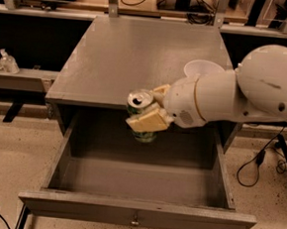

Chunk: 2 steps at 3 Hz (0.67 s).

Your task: Place green can into top drawer

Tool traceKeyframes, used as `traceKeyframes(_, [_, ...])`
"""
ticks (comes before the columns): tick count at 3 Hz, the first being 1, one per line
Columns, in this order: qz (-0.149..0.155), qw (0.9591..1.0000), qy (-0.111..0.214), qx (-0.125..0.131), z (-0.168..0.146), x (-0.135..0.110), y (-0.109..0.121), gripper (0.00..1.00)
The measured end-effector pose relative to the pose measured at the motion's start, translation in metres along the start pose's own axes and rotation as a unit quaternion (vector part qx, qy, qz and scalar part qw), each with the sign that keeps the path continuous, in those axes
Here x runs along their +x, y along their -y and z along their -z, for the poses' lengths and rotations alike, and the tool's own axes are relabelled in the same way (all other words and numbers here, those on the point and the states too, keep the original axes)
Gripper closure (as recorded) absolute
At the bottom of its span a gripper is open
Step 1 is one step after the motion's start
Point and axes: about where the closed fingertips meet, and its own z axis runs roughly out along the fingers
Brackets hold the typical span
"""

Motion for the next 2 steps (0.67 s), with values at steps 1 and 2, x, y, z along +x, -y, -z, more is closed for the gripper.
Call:
traceKeyframes(1, [0.0, 1.0, -0.004, -0.002, 0.0, 0.002, -0.003, 1.0])
traceKeyframes(2, [-0.012, 0.9996, -0.015, -0.021, -0.023, 0.013, -0.004, 1.0])
